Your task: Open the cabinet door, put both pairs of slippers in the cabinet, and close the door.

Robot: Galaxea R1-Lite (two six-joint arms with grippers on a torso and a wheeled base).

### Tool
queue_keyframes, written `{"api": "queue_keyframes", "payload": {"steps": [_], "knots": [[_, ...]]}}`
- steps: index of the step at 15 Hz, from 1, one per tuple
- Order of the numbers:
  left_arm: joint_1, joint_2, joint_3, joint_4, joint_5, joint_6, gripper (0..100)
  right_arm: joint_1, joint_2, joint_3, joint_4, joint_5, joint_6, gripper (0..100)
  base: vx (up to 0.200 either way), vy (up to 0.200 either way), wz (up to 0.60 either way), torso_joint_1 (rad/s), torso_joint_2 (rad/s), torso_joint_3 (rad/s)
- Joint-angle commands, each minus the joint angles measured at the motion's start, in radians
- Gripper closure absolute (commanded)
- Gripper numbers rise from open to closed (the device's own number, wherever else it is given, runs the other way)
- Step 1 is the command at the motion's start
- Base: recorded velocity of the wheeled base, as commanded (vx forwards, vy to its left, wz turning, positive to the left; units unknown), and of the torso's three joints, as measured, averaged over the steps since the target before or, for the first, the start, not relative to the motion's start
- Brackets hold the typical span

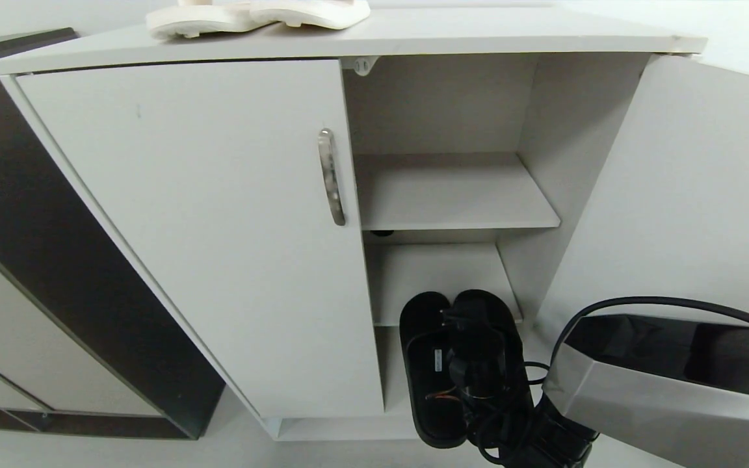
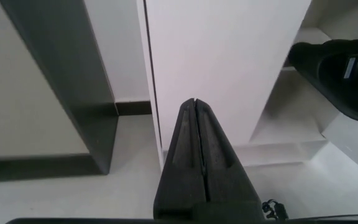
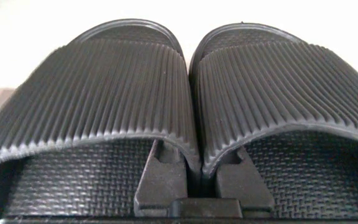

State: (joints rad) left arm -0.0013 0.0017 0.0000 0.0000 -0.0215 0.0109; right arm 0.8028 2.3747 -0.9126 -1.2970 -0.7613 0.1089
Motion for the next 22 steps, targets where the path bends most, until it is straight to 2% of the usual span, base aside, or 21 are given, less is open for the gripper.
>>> {"api": "queue_keyframes", "payload": {"steps": [1, 8, 11, 15, 22], "knots": [[-0.002, 0.001, 0.0, 0.0, 0.0, 0.0, 100, 0.001, -0.003, 0.0, -0.001, 0.0, 0.0, 100, 0.2, 0.0, 0.0, 0.007, 0.0, 0.002], [0.0, 0.001, 0.0, 0.0, 0.002, 0.0, 100, -0.025, 0.02, -0.086, 0.007, 0.011, 0.0, 100, 0.029, 0.0, 0.0, 0.0, 0.0, 0.0], [0.0, 0.001, 0.0, 0.0, 0.002, 0.0, 100, -0.06, 0.06, -0.181, 0.078, 0.022, 0.0, 100, 0.0, 0.0, 0.0, 0.0, 0.0, 0.0], [0.0, 0.001, 0.0, 0.0, 0.002, -0.002, 100, -0.106, 0.13, -0.374, 0.147, 0.045, -0.032, 100, 0.0, 0.0, 0.0, 0.0, 0.0, 0.0], [0.0, 0.0, 0.0, 0.0, 0.002, -0.002, 100, -0.151, 0.161, -0.554, 0.285, 0.085, -0.045, 100, 0.0, 0.0, 0.0, 0.0, 0.0, 0.0]]}}
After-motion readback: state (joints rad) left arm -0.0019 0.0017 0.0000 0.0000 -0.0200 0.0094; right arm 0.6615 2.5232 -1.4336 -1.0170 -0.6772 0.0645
